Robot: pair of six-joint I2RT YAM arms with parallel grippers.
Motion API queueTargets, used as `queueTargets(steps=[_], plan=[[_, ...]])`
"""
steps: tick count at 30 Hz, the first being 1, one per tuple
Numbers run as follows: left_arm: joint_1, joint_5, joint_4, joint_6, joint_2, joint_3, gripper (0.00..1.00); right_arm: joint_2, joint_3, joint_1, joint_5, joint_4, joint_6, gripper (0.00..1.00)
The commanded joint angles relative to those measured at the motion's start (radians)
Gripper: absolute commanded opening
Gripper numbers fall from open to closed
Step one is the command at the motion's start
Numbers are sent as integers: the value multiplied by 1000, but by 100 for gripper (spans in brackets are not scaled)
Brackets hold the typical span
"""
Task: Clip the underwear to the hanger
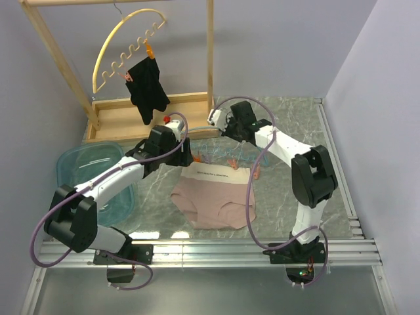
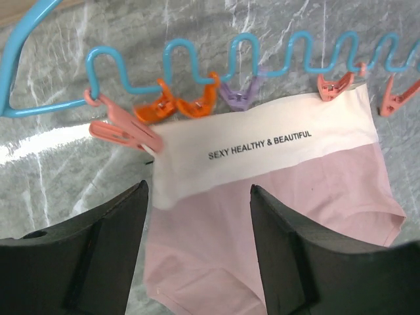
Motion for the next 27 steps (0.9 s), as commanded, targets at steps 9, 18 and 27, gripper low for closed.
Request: queueTargets(steps=[9,18,27], plan=[[3,24,108,55,-23,-11,68,135,69,5,1,213,-66,0],[-40,90,96,55,73,3,60,207,92,3,21,278,-96,0],[-140,134,-10,130,227,52,52,146,112,-6,6,174,9,45]])
